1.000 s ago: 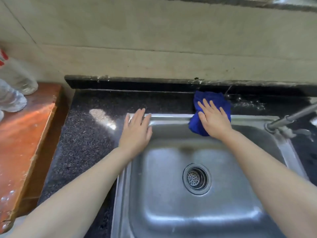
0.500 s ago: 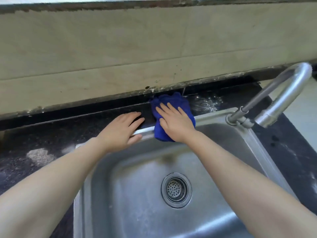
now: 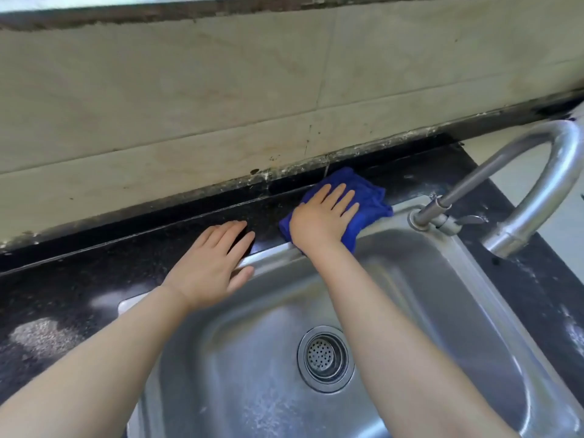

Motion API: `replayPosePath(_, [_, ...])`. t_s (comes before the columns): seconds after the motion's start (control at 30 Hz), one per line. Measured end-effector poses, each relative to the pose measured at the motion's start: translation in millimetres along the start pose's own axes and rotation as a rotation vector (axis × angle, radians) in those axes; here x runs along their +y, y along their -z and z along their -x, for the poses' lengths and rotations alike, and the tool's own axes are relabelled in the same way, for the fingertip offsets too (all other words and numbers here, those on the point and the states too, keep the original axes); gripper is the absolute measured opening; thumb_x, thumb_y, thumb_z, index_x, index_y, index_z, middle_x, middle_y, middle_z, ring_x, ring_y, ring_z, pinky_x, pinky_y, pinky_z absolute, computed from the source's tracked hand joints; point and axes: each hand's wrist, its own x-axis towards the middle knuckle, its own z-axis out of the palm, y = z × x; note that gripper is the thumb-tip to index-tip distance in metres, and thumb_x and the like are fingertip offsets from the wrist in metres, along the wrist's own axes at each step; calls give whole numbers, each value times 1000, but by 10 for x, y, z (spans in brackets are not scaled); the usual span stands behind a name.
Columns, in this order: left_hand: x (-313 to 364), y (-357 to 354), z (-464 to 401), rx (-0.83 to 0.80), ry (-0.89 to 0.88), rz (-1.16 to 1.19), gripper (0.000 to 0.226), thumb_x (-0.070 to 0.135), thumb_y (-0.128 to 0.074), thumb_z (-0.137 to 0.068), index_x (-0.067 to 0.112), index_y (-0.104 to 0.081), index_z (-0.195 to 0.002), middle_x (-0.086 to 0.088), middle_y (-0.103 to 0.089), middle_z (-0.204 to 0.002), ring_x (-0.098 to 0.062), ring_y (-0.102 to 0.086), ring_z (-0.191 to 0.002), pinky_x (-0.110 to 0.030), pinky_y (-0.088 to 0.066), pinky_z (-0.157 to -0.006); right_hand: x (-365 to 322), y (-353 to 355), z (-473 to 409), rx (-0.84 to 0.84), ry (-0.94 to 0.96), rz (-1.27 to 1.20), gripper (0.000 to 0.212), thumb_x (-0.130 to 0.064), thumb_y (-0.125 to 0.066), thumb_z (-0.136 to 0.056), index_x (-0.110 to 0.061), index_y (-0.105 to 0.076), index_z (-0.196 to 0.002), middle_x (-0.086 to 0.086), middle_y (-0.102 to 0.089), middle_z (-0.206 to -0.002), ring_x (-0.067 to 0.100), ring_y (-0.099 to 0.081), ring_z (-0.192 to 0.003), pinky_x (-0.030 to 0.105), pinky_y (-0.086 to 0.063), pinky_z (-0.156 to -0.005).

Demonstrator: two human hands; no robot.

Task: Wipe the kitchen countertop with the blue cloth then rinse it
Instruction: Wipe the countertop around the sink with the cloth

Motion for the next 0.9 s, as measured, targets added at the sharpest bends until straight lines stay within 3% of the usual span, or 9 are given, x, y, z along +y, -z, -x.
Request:
replayPosePath(0.13, [-2, 4, -2, 26, -12, 15, 67, 51, -16, -95, 3, -54, -123, -21, -55, -127, -30, -37, -120, -41, -26, -101, 64, -38, -79, -2, 96, 13, 64, -36, -24, -100, -3, 1, -148, 18, 8, -156, 37, 11, -143, 51, 7, -114])
replayPosePath(0.27, [-8, -12, 0, 84, -24, 39, 57, 49, -15, -95, 8, -43, -124, -20, -56, -126, -30, -38, -119, -42, -28, -100, 696, 258, -907, 126, -246, -86, 60, -31, -24, -98, -3, -8, -149, 16, 1, -157, 36, 5, -144, 52, 4, -114])
replayPosePath(0.4, [-19, -60, -24, 126, -39, 19, 53, 48, -23, -94, 9, -43, -124, -20, -56, -125, -30, -38, -119, -42, -27, -99, 1042, 553, -1421, 93, -539, -175, 59, -29, -22, -98, -6, -3, -149, 14, 4, -158, 37, 8, -143, 53, 6, -114])
replayPosePath(0.53, [-31, -71, -29, 118, -49, 0, 53, 45, -35, -87, 7, -45, -123, -21, -57, -125, -31, -37, -118, -42, -27, -99, 670, 372, -1171, 122, -466, -175, 59, -27, -23, -99, -4, -3, -149, 16, 5, -157, 38, 8, -143, 53, 5, -114])
replayPosePath(0.73, [-11, -32, -11, 78, -32, 20, 59, 49, -13, -95, 7, -42, -124, -22, -56, -126, -31, -38, -119, -43, -27, -99, 136, -15, -373, 33, -106, -104, 62, -34, -22, -100, -1, 1, -148, 19, 9, -156, 39, 12, -142, 52, 8, -113])
replayPosePath(0.9, [-13, -80, -20, 129, -38, 11, 57, 48, -19, -95, 6, -44, -124, -21, -56, -125, -30, -38, -118, -42, -28, -99, 680, 393, -1073, 79, -402, -165, 61, -30, -22, -98, -3, 0, -149, 16, 6, -157, 37, 10, -143, 51, 6, -114])
